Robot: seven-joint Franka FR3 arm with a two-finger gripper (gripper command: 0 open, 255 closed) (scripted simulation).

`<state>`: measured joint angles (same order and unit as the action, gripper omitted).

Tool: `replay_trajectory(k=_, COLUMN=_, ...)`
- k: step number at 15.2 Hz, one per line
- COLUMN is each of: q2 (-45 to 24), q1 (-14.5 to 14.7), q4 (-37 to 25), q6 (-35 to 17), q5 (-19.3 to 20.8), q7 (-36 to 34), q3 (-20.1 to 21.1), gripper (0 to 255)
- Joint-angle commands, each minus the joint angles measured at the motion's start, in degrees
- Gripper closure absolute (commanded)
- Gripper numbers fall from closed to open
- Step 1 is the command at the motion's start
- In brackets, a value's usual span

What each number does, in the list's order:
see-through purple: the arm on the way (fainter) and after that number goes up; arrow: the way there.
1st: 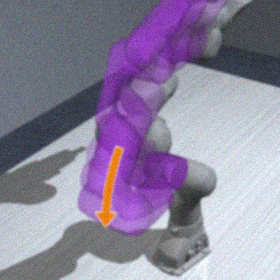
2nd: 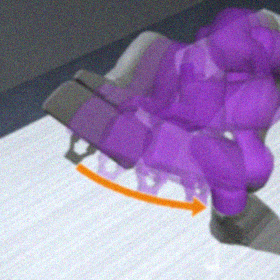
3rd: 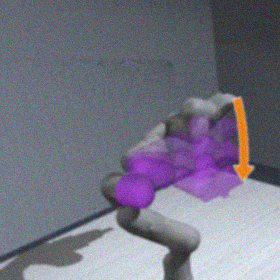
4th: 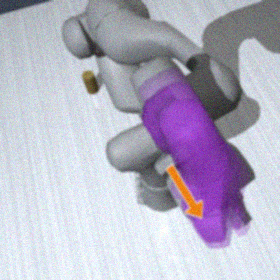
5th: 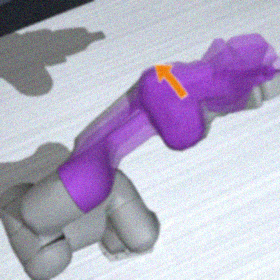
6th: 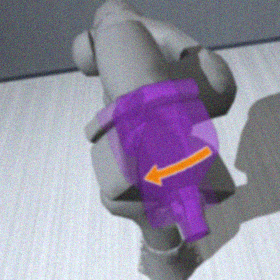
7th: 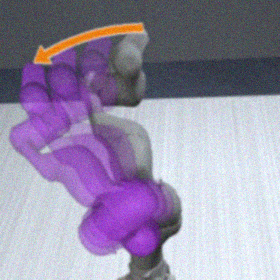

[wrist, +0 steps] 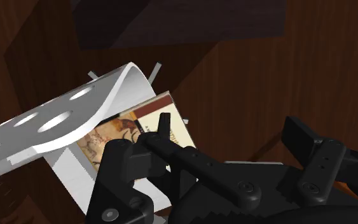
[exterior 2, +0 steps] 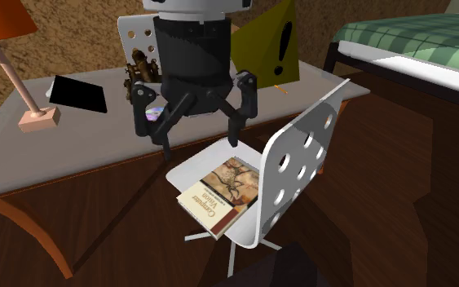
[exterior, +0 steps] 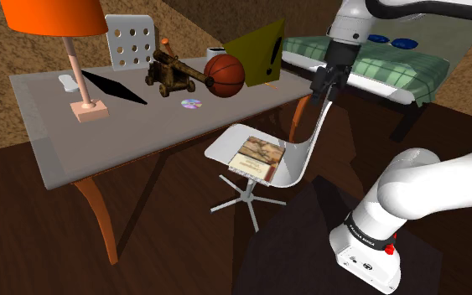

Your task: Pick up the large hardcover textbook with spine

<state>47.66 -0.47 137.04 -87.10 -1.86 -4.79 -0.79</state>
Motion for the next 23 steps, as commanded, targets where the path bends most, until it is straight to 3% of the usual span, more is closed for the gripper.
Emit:
replay_trajectory(k=1, q2=0.0, q1=0.0, q4=0.0, q6=0.0, q5=0.0, q7=0.0, q3=0.0, gripper=0)
replay_trajectory(k=9, q2=-4.6, q1=1.7, q4=10.2, q6=-15.9, q5=7.0, q7=-10.2, q3=16.4, gripper=0)
replay_trajectory(k=15, q2=-14.8, q1=-1.1, q4=14.0, q6=-26.8, q5=16.7, q7=-22.2, q3=29.6, gripper=0)
replay_trajectory(k=19, q2=-25.3, q1=-6.8, q4=13.8, q6=-31.2, q5=28.2, q7=-34.2, q3=39.8, gripper=0)
replay_trajectory(k=23, q2=-41.0, q1=-14.6, q4=10.5, q6=-28.2, q5=46.4, q7=-50.9, q3=50.0, gripper=0)
